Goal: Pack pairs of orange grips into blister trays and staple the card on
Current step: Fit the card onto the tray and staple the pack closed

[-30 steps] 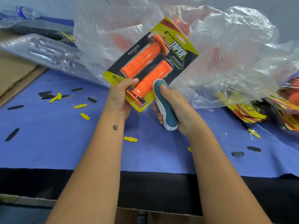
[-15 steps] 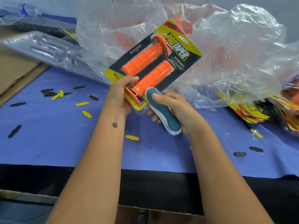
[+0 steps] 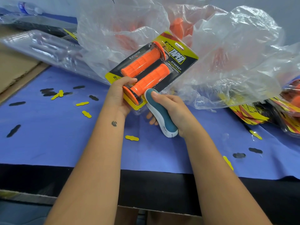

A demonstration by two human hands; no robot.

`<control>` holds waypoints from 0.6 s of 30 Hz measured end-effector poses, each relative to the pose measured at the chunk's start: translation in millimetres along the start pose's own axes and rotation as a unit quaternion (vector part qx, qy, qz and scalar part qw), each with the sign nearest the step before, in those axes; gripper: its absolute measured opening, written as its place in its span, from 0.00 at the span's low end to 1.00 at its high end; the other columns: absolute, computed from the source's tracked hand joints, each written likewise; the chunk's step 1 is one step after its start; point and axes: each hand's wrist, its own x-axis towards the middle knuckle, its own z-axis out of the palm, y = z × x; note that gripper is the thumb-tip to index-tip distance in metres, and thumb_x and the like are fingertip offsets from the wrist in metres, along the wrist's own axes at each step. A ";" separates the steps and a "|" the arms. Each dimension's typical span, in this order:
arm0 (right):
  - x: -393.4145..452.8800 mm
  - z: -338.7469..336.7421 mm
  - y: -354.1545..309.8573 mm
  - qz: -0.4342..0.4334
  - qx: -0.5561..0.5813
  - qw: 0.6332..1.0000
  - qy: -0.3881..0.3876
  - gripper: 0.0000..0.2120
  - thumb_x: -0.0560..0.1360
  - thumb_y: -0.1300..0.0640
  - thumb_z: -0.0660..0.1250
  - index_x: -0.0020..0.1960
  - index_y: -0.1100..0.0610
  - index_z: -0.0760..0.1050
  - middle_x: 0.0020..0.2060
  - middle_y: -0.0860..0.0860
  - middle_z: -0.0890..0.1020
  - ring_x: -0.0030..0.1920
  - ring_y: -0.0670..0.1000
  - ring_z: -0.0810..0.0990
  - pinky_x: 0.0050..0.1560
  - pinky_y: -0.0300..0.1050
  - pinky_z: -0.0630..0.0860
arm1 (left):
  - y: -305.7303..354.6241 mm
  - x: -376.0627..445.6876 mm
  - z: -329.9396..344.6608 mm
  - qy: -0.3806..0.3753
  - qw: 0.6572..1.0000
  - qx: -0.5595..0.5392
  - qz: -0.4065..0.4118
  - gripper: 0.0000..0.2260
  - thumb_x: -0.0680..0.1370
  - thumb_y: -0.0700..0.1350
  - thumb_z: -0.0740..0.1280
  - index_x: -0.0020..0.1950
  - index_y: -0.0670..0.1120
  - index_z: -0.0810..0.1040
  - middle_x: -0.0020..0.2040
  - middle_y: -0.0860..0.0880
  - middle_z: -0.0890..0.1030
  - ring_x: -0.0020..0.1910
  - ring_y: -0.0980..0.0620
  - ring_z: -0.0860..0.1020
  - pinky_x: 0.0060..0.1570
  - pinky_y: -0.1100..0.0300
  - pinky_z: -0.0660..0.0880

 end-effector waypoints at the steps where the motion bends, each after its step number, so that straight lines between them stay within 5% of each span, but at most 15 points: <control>1: 0.1 0.5 0.4 0.000 0.002 1.000 0.003 0.20 0.73 0.42 0.66 0.44 0.61 0.79 0.33 0.59 0.83 0.31 0.56 0.82 0.31 0.43 0.78 | -0.5 0.5 -0.5 -0.003 1.000 -0.001 0.000 0.04 0.76 0.40 0.66 0.50 0.42 0.76 0.36 0.44 0.82 0.33 0.47 0.82 0.33 0.58 0.79; 6: 2.3 -1.2 1.8 -0.015 0.037 0.998 0.044 0.21 0.72 0.43 0.68 0.45 0.63 0.79 0.33 0.61 0.83 0.30 0.56 0.81 0.32 0.44 0.77 | 1.9 -1.5 1.3 -0.083 0.990 -0.117 0.000 0.14 0.76 0.49 0.61 0.53 0.41 0.79 0.45 0.42 0.82 0.44 0.43 0.82 0.45 0.52 0.79; 11: 5.2 -3.8 0.4 -0.035 0.103 0.992 0.062 0.21 0.73 0.44 0.67 0.41 0.63 0.80 0.33 0.62 0.82 0.28 0.56 0.80 0.31 0.44 0.78 | -2.5 -2.2 14.9 -0.071 0.985 -0.142 0.065 0.09 0.80 0.45 0.59 0.45 0.42 0.76 0.41 0.44 0.83 0.41 0.47 0.82 0.41 0.56 0.80; 14: 7.1 -1.0 1.6 -0.026 0.097 0.991 0.087 0.21 0.73 0.43 0.68 0.40 0.63 0.80 0.32 0.61 0.82 0.28 0.55 0.80 0.31 0.43 0.78 | -9.2 0.5 20.3 -0.016 0.992 -0.108 0.065 0.13 0.84 0.50 0.56 0.50 0.43 0.75 0.45 0.43 0.81 0.44 0.46 0.81 0.43 0.53 0.80; 18: 10.5 4.1 3.6 -0.020 0.083 0.990 0.112 0.21 0.77 0.47 0.68 0.40 0.66 0.79 0.31 0.61 0.82 0.27 0.54 0.80 0.29 0.42 0.77 | -15.1 0.5 22.6 0.002 0.999 -0.023 -0.042 0.30 0.82 0.63 0.48 0.67 0.43 0.74 0.49 0.40 0.82 0.39 0.45 0.81 0.31 0.57 0.78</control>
